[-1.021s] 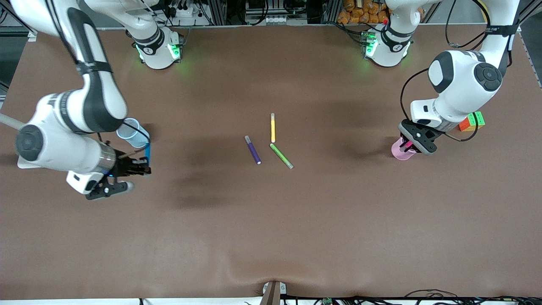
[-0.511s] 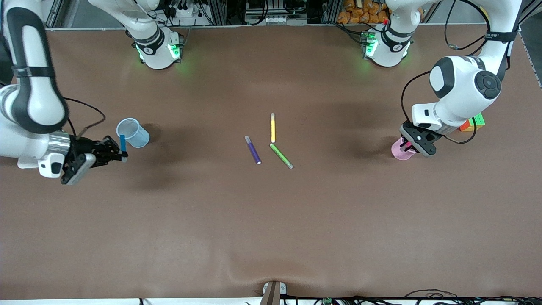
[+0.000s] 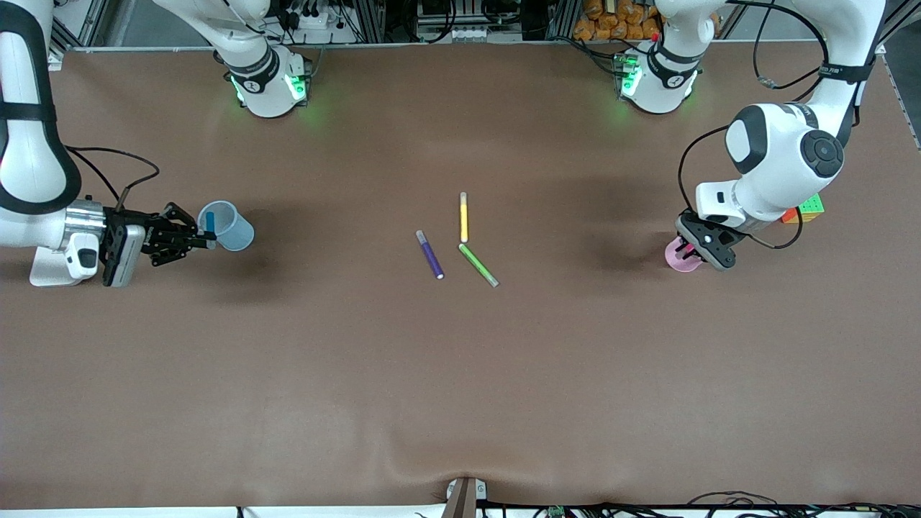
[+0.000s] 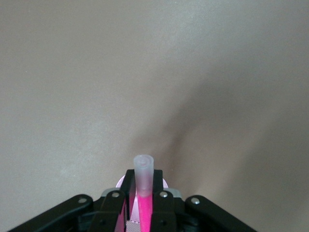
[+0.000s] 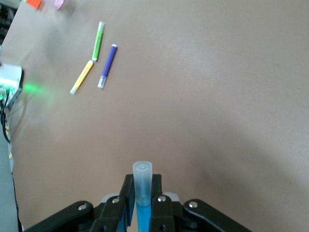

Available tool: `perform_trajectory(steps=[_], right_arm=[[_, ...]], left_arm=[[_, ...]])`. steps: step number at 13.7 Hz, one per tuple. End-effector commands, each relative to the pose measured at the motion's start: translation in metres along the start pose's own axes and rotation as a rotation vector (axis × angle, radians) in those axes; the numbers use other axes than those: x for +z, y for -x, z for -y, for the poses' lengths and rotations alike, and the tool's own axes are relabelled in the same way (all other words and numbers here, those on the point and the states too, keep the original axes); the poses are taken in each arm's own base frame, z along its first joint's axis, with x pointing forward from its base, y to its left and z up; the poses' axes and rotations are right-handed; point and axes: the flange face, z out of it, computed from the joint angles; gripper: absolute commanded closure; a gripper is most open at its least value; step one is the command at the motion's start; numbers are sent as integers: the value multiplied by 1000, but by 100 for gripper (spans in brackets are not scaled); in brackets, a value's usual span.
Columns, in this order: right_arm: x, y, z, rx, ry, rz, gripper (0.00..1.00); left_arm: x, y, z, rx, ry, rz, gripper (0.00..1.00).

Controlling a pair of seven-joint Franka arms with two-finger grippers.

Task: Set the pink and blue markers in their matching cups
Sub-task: 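Drop the pink marker into the pink cup while the right gripper carries the blue marker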

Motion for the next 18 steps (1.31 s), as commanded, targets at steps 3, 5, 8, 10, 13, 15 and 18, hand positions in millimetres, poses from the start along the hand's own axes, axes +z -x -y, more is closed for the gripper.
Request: perform_trajectory(steps=[3,5,8,10,13,15,18], right_arm=[[5,27,-2,-109,-24,-57,100],[18,40,-8,-116,-45,-63,100],[34,55,-23,-155,-79,-93,100],[37,59,-24,-155,-93,-96,100],[38,70,-28,-138,-99,-103,100],[38,77,-29,-152,-100,-110,100],[39,78,-30,-152,-102,-110,92]], left_arm=[[3,4,15,-14,9,-22,0],[-14,-8,20,-14,20,-23,0],[-71,-51,28,-153,103,8,0],[-106,-75,25,-274,124,41,0],[-149,-108,16,-378,-1,65,0],[-165,-116,11,-487,-15,96,0],[-182,-120,12,-587,-13,106,0]])
